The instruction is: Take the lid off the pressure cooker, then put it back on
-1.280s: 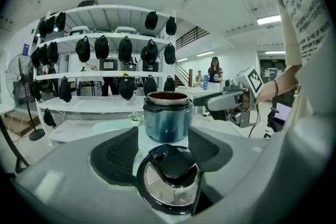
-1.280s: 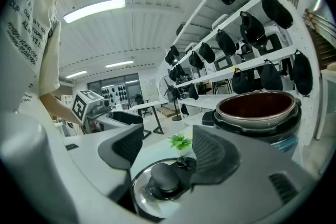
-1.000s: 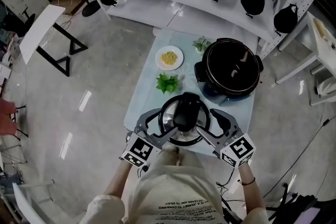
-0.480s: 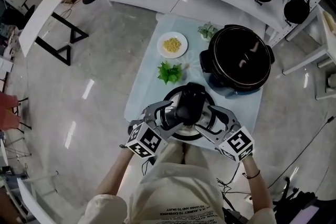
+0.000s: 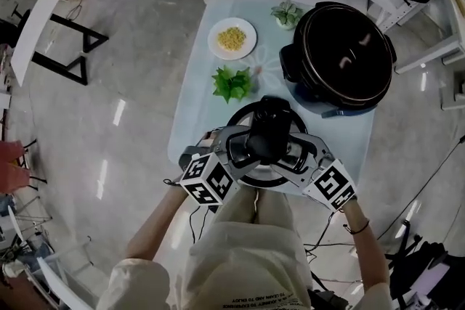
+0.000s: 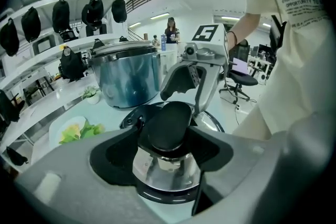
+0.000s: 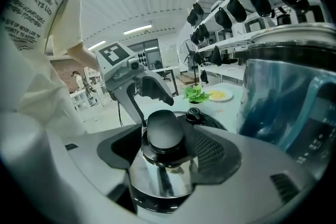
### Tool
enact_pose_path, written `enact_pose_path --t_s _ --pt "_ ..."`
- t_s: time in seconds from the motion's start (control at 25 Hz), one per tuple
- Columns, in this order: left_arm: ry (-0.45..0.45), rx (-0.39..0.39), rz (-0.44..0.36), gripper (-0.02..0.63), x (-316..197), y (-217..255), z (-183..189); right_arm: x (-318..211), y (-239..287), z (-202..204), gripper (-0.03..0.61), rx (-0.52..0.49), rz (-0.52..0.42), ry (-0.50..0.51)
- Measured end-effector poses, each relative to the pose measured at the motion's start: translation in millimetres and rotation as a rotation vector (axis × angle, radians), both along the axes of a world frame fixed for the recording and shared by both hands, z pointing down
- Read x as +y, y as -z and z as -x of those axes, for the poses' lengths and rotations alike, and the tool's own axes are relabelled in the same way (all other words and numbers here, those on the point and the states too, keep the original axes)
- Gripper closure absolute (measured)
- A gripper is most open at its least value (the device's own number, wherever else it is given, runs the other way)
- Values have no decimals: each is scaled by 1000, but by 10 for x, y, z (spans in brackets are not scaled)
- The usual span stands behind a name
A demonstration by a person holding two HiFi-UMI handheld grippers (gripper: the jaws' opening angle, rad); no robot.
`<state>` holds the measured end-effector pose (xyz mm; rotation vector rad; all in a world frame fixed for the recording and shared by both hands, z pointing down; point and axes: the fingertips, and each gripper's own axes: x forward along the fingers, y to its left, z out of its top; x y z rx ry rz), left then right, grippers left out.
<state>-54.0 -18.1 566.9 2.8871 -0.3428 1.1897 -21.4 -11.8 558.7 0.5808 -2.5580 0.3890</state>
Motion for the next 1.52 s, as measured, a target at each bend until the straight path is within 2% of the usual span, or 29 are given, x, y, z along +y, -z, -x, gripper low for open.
enact_pose_path --t_s 0.4,0.68,0.92,1.12,1.52 --pt "-182 -37 8 327 33 -187 -114 -47 -188 101 287 72 -8 72" --pt "-278 -51 12 327 72 -249 -202 -37 -258 178 287 97 0 125" --pt "-337 -57 38 328 86 -265 -221 -30 -272 208 287 109 10 192" --pt "-372 -49 62 328 95 -269 -233 2 -301 245 301 84 82 253" --pt "-404 -21 84 330 99 -279 -244 0 -312 260 304 49 104 261"
